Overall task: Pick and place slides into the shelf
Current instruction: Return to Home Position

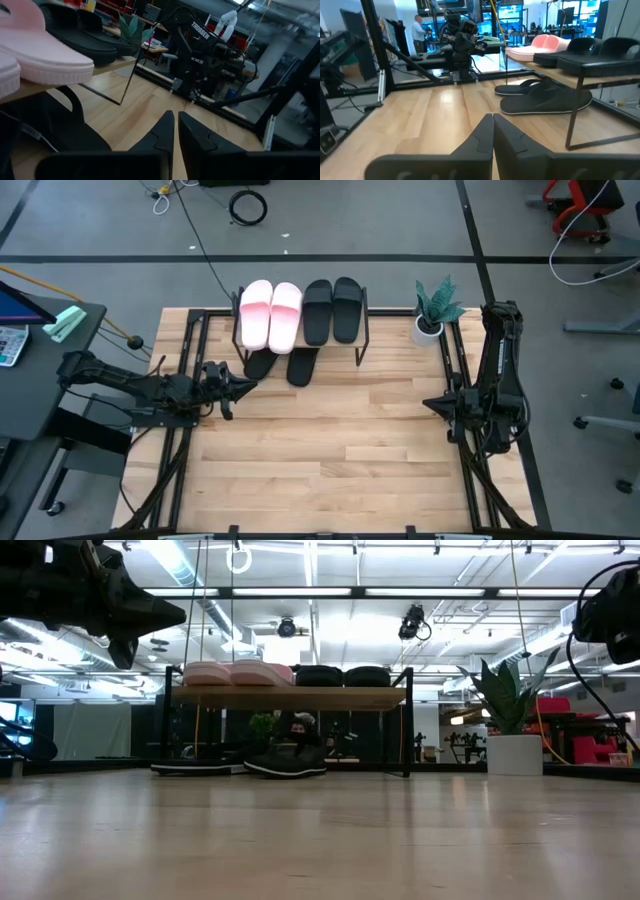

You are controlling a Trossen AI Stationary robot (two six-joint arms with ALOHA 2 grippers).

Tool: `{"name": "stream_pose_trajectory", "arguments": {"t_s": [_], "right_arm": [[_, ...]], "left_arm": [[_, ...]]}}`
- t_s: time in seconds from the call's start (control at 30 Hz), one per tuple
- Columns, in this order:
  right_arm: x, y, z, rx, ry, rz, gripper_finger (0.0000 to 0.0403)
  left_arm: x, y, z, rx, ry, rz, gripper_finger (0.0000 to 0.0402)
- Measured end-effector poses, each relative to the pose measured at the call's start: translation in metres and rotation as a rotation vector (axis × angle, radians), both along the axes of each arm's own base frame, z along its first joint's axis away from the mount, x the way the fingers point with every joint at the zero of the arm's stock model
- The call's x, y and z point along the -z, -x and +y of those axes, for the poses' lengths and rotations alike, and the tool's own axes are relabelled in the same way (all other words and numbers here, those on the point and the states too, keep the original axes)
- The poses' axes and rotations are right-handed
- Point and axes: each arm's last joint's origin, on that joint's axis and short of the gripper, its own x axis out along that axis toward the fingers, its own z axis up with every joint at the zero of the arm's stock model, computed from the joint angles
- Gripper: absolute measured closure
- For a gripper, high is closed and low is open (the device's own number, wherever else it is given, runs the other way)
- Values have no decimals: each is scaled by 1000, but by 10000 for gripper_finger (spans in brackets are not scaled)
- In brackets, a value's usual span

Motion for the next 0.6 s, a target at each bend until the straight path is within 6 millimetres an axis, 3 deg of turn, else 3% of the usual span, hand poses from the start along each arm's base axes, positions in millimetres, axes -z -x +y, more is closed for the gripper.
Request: {"name": "stream_pose_trajectory", "arguments": {"t_s": [0.33, 0.6], "right_arm": [[-3, 4, 2, -70, 63, 6, 393], [-38, 6, 11, -100, 38, 1, 393]], "left_arm": [[0, 0, 0, 0, 37, -10, 371], [0, 0, 0, 0, 37, -11, 381]]}}
